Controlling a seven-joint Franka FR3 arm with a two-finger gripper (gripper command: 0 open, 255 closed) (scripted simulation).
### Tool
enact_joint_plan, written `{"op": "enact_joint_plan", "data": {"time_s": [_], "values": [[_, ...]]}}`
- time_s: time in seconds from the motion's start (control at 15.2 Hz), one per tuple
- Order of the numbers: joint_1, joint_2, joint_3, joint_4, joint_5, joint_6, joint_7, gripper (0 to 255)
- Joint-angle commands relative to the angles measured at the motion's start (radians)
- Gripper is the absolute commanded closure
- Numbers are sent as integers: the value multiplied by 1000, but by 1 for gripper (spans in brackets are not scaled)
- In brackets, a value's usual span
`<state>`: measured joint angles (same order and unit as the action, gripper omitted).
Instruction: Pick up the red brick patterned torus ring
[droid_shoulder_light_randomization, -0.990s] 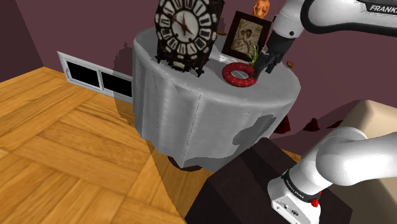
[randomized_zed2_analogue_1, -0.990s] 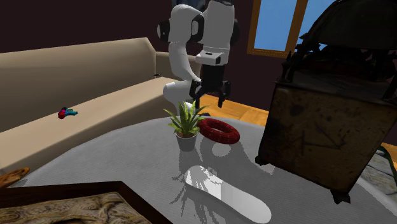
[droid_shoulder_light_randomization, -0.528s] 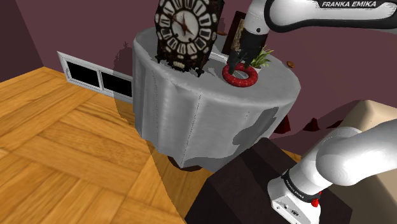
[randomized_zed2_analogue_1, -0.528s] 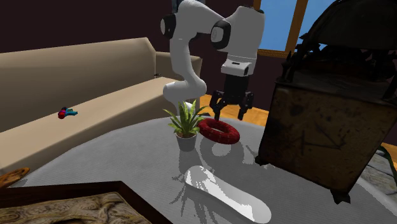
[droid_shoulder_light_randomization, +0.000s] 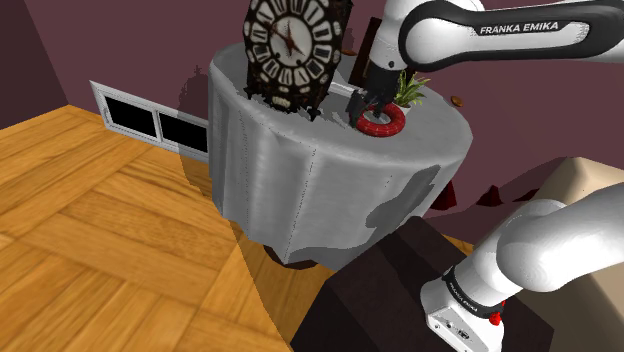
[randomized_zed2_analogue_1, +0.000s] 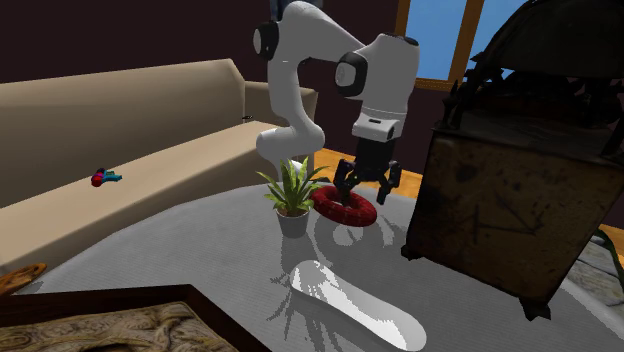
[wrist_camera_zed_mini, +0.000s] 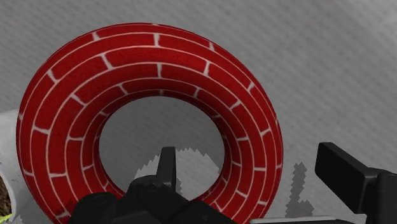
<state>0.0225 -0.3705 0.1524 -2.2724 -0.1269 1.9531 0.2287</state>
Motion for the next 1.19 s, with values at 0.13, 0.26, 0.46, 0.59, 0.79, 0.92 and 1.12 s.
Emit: {"op": "enact_joint_plan", "data": {"time_s": [0.13,0.26,0.46,0.59,0.79,0.92,1.12], "values": [[1,6,3,-14,-1,20,8,255],[1,7,3,-14,-1,20,8,255],[1,7,3,-13,-1,20,7,255],[1,7,4,-13,-1,20,8,255],[1,3,2,-2,0,5,4,255],[1,-1,1,21,2,-22,0,255],[1,-5,1,58,4,-62,-7,255]]}}
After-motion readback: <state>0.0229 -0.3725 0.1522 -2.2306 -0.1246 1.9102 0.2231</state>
